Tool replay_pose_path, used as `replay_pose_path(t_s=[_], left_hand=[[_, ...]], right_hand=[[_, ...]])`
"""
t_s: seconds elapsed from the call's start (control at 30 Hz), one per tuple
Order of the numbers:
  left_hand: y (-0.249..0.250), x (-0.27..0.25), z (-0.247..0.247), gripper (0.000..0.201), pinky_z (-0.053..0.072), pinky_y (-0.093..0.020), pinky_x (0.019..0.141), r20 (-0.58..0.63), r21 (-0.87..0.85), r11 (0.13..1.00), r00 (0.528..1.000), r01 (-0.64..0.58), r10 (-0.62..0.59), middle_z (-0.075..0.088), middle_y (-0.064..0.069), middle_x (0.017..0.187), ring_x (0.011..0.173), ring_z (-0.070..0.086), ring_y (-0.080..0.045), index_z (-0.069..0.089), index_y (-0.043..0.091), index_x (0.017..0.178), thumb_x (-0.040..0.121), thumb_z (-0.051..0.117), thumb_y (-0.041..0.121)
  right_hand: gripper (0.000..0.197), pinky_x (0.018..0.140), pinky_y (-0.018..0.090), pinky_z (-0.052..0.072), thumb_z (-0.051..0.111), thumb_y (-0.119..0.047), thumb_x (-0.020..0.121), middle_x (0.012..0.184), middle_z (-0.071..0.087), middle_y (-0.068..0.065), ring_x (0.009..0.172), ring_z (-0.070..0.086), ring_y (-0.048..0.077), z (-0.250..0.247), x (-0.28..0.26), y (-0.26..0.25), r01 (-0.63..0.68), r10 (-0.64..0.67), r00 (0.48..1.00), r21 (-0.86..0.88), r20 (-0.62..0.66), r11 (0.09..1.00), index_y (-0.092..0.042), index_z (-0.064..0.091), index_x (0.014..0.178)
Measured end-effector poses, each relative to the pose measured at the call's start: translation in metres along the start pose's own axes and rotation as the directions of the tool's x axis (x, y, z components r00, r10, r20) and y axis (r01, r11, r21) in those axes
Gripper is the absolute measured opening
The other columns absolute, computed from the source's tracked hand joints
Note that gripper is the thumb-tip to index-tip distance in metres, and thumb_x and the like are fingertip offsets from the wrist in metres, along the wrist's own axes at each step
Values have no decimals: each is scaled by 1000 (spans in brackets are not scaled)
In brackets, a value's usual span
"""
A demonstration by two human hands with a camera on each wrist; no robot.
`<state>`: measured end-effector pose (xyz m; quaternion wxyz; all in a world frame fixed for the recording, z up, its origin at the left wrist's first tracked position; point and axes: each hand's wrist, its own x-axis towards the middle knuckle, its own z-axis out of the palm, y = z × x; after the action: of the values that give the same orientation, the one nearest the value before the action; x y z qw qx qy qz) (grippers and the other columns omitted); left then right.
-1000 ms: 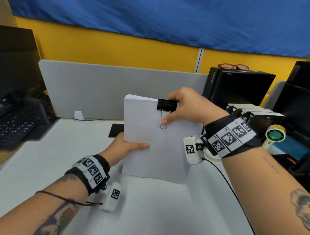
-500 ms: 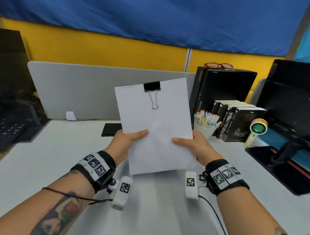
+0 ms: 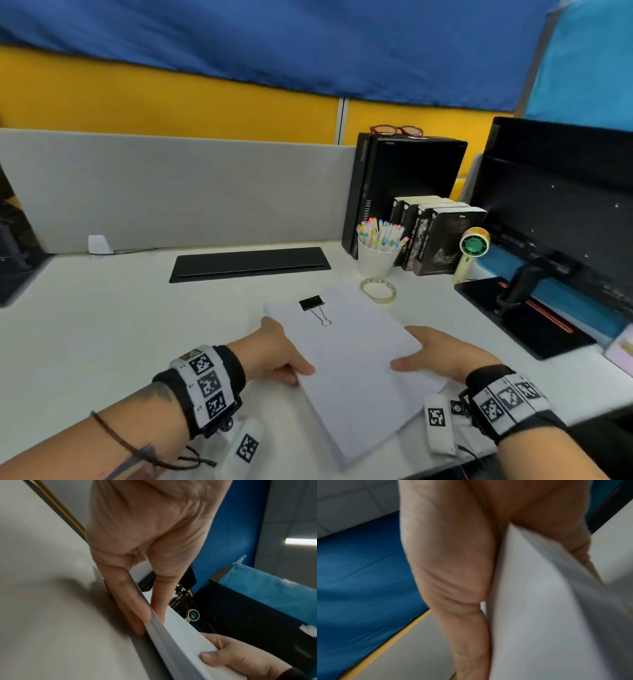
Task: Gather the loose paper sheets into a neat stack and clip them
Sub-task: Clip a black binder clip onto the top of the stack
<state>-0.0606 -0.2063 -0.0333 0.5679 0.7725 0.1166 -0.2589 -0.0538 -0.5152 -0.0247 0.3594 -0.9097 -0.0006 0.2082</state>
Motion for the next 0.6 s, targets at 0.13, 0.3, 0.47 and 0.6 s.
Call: replay_pose_path(t_s=[0.13, 0.3, 0.47, 0.6], left_hand=[[10, 4, 32, 152, 65, -44, 82, 49, 96, 992, 996, -84, 80, 74, -17, 110, 93, 77, -38, -40, 35, 150, 76, 84, -10], [29, 11, 73, 134, 64, -44, 83, 163, 203, 963, 976, -176, 144, 65, -14, 121, 85, 75, -30, -10, 26, 164, 76, 86, -6], [45, 32, 107, 128, 63, -41, 86, 232, 228, 947, 957, -227, 174, 62, -16, 129, 83, 73, -27, -4, 17, 165, 77, 86, -3], [58, 53, 127, 120, 64, -40, 84, 247, 251, 929, 946, -272, 210, 64, -8, 113, 79, 73, -24, 8, 20, 163, 76, 89, 2]], right_hand=[[47, 82, 21, 48, 83, -29, 80, 112, 70, -13, 102, 64, 6, -20, -29, 31, -85, 85, 996, 0, -18, 996, -26, 63, 122], [67, 99, 32, 47, 82, -42, 78, 134, 61, -6, 117, 59, 13, -38, -51, 68, -234, 224, 964, -59, -142, 970, -22, 55, 137], [81, 105, 34, 44, 83, -48, 74, 141, 54, 3, 124, 54, 22, -51, -60, 93, -375, 341, 888, -57, -309, 925, -14, 49, 140], [55, 91, 33, 49, 88, -40, 69, 110, 64, 2, 94, 61, 16, -59, -60, 109, -375, 380, 814, 102, -439, 921, -18, 56, 107]])
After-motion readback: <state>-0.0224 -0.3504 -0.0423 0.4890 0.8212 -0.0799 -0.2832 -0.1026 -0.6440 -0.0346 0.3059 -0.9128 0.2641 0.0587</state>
